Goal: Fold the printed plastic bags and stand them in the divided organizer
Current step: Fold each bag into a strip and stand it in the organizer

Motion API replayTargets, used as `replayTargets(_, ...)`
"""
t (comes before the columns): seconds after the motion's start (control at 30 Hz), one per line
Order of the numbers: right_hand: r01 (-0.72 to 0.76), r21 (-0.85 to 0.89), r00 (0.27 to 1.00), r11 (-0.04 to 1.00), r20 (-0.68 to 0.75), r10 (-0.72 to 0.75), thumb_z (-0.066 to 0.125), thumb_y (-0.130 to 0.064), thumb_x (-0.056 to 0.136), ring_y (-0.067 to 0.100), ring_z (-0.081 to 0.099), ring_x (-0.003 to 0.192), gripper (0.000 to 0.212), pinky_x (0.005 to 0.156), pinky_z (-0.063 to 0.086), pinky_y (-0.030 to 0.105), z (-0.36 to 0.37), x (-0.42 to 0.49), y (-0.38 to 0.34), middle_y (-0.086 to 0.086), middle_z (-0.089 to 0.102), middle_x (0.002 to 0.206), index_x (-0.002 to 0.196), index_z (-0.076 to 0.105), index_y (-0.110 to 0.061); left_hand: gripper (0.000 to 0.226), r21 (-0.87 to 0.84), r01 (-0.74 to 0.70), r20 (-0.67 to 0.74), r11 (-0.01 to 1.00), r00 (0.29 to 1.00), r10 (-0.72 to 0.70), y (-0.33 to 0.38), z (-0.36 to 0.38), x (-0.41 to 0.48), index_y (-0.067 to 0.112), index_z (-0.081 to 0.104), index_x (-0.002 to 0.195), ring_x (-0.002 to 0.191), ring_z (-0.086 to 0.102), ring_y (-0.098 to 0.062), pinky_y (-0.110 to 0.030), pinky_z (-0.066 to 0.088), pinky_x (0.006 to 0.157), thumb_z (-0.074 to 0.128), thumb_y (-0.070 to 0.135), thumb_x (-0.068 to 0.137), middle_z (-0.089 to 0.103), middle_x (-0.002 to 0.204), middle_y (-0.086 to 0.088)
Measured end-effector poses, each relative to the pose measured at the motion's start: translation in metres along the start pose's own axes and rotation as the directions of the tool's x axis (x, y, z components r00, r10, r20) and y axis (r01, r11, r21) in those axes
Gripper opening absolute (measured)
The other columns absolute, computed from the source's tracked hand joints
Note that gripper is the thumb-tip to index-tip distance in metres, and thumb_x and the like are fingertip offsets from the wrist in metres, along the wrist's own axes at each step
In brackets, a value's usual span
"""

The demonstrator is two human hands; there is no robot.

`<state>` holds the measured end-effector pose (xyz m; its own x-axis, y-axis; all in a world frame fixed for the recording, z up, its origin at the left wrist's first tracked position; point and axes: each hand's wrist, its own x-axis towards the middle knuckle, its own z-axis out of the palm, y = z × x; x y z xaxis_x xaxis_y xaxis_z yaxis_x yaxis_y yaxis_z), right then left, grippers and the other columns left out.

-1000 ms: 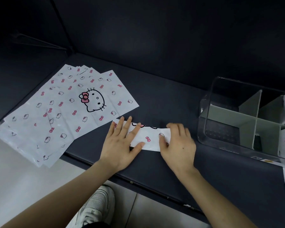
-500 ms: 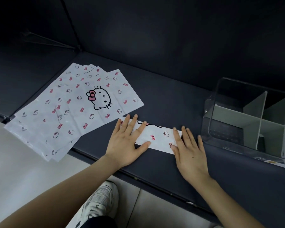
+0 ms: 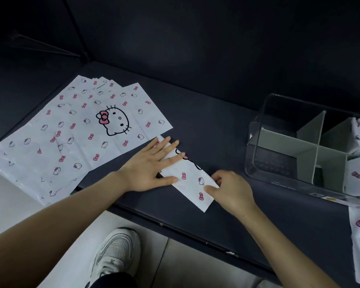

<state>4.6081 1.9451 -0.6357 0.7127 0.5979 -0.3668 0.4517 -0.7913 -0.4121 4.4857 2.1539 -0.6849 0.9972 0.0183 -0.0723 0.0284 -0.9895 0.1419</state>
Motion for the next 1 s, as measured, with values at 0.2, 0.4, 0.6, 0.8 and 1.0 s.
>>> replayTargets(0.2,0.083,-0.005,0.994,0.997,-0.069,-0.083,0.061,-0.019,0.081,0.013,0.055,0.069,0.004,0.056,0.034,0.023,0.001,-0.012,0.000,-0.007,0.061,0.071,0.077,0.061,-0.017,0.039,-0.120,-0.072,-0.300,0.990,0.953,0.033,0.037,-0.007,-0.008,0.016,0.063,0.123,0.126,0.046,-0.024,-0.032,0.035,0.104,0.045,0.029,0.091,0.055,0.135,-0.010)
replayTargets(0.4,-0.316,0.729,0.944,0.608,0.308,0.120,0.064,0.011,0.079,0.011,0.058,0.042,0.024,0.038,0.042,0.022,-0.010,-0.022,-0.002,0.014,0.063,0.066,0.072,0.049,-0.006,0.053,-0.460,-0.070,-0.271,0.885,0.960,-0.065,0.074,0.016,-0.030,0.016,0.060,0.128,0.123,0.049,-0.015,-0.026,0.039,0.102,0.050,0.020,0.076,0.054,0.131,-0.001)
replayTargets(0.6,-0.427,0.870,0.901,0.247,0.432,0.035,0.069,-0.010,0.082,0.011,0.064,0.052,0.014,0.044,0.048,0.018,-0.030,-0.034,-0.008,0.008,0.067,0.067,0.083,0.055,-0.007,0.047,-0.671,0.006,-0.306,0.741,0.909,-0.283,0.090,0.013,-0.022,0.021,0.069,0.108,0.103,0.058,0.000,-0.020,0.044,0.091,0.035,0.051,0.099,0.063,0.108,0.018)
replayTargets(0.8,0.008,0.719,0.978,0.695,0.138,-0.154,0.080,-0.028,0.072,0.011,0.061,0.073,0.067,0.073,0.053,0.024,-0.025,-0.028,0.006,-0.014,0.065,0.106,0.127,0.046,-0.043,0.052,-0.959,0.222,0.118,0.177,0.879,-0.463,0.091,-0.005,-0.019,0.011,0.069,0.103,0.102,0.064,-0.006,-0.017,0.046,0.090,0.039,0.052,0.091,0.071,0.108,0.007)
replayTargets(1.0,0.091,0.582,0.988,0.808,0.049,-0.146,0.065,-0.023,0.090,0.002,0.052,0.046,0.009,0.052,0.046,0.023,0.004,-0.014,0.001,-0.006,0.072,0.085,0.086,0.070,-0.017,0.041,-0.962,0.259,0.190,0.091,0.866,-0.462,0.091,-0.021,-0.016,0.023,0.069,0.103,0.100,0.064,0.000,-0.010,0.045,0.083,0.041,0.047,0.088,0.072,0.104,0.016)
